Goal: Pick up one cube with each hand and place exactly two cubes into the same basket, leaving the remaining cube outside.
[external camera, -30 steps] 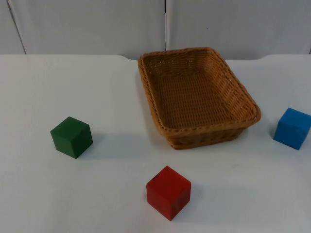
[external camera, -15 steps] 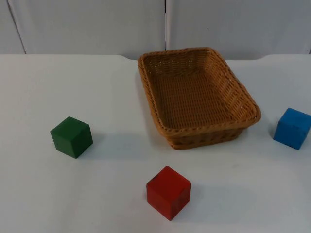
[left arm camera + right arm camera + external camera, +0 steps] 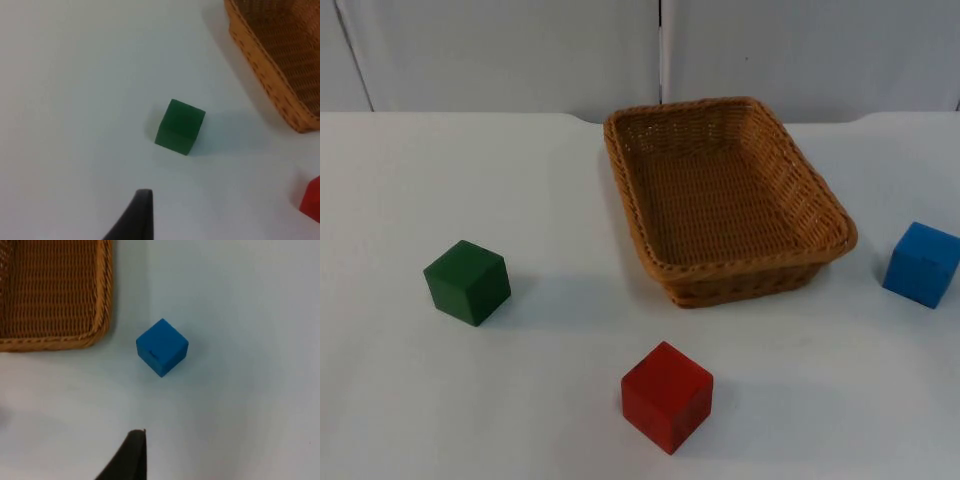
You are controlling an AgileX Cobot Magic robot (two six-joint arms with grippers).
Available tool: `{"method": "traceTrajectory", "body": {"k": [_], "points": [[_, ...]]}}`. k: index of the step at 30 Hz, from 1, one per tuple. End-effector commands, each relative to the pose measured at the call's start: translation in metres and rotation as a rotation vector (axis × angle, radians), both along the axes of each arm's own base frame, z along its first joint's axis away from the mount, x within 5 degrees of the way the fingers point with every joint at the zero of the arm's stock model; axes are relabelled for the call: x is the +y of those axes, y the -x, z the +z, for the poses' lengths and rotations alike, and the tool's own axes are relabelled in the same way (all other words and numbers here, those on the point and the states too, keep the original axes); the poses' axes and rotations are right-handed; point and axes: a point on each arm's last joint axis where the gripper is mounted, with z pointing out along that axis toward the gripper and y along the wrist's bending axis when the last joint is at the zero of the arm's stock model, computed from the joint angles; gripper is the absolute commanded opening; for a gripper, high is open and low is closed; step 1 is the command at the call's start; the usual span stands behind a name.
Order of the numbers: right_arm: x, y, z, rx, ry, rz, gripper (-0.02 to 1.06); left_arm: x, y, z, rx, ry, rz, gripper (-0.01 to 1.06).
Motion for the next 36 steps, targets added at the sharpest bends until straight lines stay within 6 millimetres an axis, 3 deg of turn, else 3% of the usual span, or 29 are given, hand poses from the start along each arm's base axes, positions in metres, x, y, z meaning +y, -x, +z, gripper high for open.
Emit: {"method": "traceTrajectory", "body": {"k": [1, 10, 20, 24, 36], "points": [[0.0, -0.009, -0.001, 0.001, 0.012, 0.003, 1.03, -0.001, -0.008, 0.0, -0.009, 0.009, -0.003, 1.05], [0.003, -0.03, -0.016, 0.054, 0.025, 0.013, 1.03, 0.001, -0.032, -0.01, 0.047, -0.018, -0.003, 1.05], [0.007, -0.061, -0.017, 0.113, 0.071, 0.064, 1.03, 0.001, -0.083, 0.02, 0.056, -0.061, -0.052, 1.05], [0.011, -0.073, -0.018, 0.144, 0.081, 0.107, 1.03, 0.001, -0.1, 0.022, 0.081, -0.076, -0.07, 1.05], [0.018, -0.124, -0.022, 0.214, 0.161, 0.222, 1.03, 0.001, -0.149, -0.003, 0.236, -0.129, -0.154, 1.05]]}}
